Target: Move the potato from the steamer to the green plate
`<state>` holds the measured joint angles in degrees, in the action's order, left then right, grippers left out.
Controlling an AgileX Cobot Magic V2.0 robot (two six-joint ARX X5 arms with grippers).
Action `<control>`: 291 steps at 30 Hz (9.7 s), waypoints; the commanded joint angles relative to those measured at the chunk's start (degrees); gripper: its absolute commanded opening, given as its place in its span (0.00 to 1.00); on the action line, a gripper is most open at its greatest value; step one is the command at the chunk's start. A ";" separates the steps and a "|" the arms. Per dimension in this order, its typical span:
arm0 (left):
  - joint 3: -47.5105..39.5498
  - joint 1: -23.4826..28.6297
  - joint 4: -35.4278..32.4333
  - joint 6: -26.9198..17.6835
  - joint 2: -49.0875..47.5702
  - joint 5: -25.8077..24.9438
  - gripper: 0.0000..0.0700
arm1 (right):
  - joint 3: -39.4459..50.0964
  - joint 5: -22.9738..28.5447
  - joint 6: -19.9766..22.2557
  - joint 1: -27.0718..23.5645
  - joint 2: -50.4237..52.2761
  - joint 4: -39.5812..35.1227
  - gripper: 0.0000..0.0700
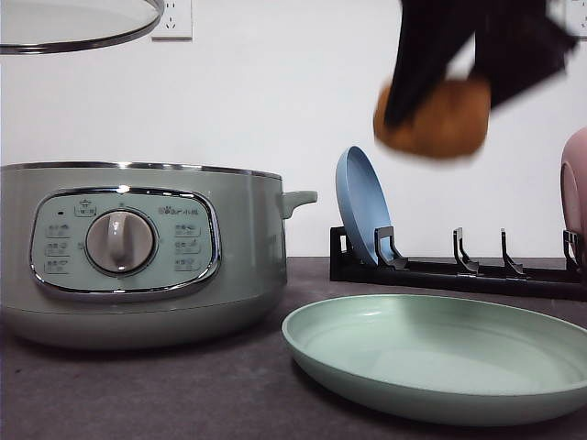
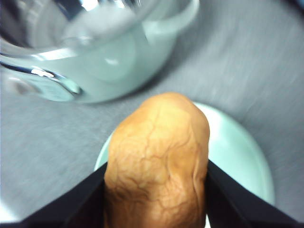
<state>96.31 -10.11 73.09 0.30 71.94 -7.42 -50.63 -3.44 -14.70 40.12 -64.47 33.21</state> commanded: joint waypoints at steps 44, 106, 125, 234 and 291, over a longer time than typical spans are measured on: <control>1.66 -10.32 -5.40 -0.92 8.34 -0.63 0.00 | 13.27 5.03 -10.69 -1.41 2.15 -17.53 0.87; 1.66 -14.77 -9.47 -0.89 27.29 1.86 0.44 | 8.37 10.97 -5.76 -2.43 17.78 -8.08 0.87; 1.79 -14.77 -10.89 0.83 15.21 1.82 0.80 | 8.37 7.91 -5.64 -2.43 17.78 -6.64 0.87; -93.16 13.24 -63.27 -5.37 -71.78 7.69 0.01 | 8.37 -12.85 -5.42 -2.38 17.78 -4.04 0.00; -95.62 13.86 -64.10 -0.85 -71.76 7.65 0.01 | 29.42 -5.25 8.03 -39.43 46.23 -31.82 0.00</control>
<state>1.85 3.62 9.93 -0.71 0.27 0.13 -21.93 -8.71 -7.96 1.66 -18.98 2.59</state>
